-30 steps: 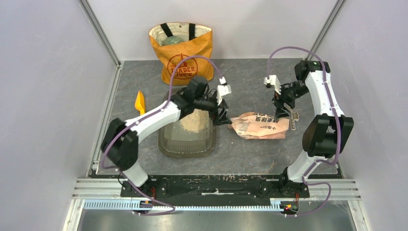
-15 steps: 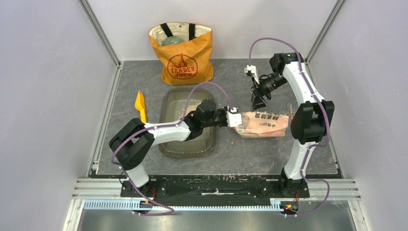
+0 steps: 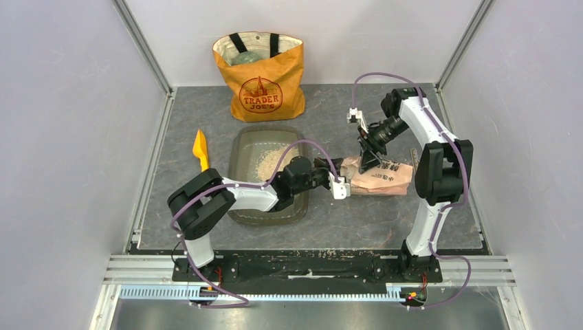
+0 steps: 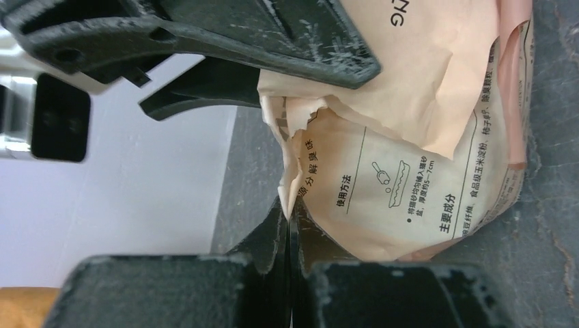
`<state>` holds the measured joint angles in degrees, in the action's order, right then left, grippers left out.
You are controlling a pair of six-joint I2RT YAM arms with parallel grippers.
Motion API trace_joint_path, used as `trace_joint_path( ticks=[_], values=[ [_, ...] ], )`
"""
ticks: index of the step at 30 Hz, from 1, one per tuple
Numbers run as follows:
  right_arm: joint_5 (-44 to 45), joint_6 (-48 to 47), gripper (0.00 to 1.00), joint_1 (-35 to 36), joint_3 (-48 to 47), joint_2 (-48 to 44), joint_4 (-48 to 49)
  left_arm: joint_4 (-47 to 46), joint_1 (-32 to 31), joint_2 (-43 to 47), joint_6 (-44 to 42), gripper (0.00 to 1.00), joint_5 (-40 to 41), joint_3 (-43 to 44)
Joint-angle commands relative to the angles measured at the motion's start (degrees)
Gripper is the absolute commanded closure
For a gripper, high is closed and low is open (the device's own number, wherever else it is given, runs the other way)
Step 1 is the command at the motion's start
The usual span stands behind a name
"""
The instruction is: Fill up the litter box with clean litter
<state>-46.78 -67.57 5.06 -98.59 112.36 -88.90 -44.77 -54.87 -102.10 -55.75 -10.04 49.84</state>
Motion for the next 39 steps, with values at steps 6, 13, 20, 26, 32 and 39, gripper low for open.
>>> trace_joint_path(
  ticks=[6, 13, 20, 26, 32, 39],
  values=[
    [10.2, -4.5, 0.33, -0.7, 10.5, -4.5, -7.0, -17.5, -0.7, -2.8, -12.0, 0.98, 3.7, -2.7],
    [14.0, -5.6, 0.46, -4.0, 10.9, -4.9, -6.5, -18.3, -0.7, -2.1, -10.7, 0.98, 7.0, -2.9],
    [16.6, -7.9, 0.61, -7.9, 11.5, -6.3, -7.0, -13.6, -0.3, -0.7, -8.6, 0.98, 11.8, -1.3],
    [18.2, -10.1, 1.0, -9.2, 13.2, -8.0, -6.9, -11.6, 0.2, 0.0, -7.8, 0.98, 14.2, -2.0],
    [15.8, -9.6, 1.0, -9.2, 12.0, -9.3, -6.0, 30.7, 4.3, 12.9, 9.2, 0.25, -5.3, 7.3],
    [14.6, -9.6, 1.0, -9.2, 12.2, -11.2, -4.5, 67.3, 9.2, 7.2, 29.4, 0.14, -32.4, 29.8]
  ],
)
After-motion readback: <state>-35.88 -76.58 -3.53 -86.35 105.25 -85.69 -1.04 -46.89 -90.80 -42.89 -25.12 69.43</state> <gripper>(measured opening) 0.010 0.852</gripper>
